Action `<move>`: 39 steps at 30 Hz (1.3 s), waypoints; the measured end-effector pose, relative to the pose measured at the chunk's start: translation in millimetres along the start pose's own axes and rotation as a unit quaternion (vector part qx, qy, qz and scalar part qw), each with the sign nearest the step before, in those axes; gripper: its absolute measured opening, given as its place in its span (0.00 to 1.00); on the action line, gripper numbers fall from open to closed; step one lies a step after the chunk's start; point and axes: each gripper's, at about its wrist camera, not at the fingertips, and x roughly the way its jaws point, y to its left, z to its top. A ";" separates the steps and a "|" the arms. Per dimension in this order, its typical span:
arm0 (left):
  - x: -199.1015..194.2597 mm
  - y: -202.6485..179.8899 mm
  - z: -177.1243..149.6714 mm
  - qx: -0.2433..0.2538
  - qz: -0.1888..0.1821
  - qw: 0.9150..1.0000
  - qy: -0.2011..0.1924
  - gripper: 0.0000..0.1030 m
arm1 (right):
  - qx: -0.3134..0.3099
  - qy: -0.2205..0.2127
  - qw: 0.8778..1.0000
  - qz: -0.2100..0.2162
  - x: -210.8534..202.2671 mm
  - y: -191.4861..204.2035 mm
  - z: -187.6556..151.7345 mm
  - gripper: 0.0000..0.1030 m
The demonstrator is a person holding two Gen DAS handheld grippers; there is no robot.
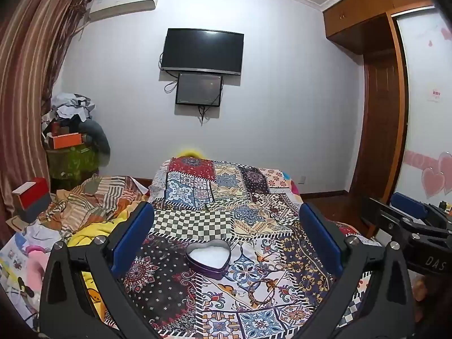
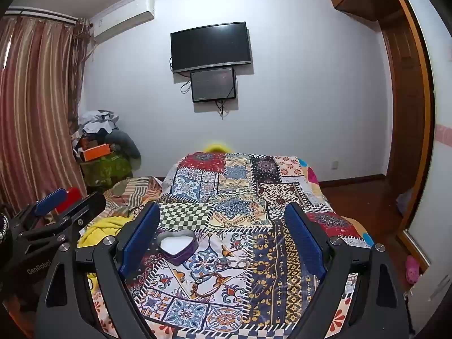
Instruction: Organize jewelry
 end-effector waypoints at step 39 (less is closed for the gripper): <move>-3.4 0.4 1.2 0.004 0.008 1.000 -0.002 1.00 | 0.001 0.004 1.000 0.000 1.3 0.8 -0.9 0.85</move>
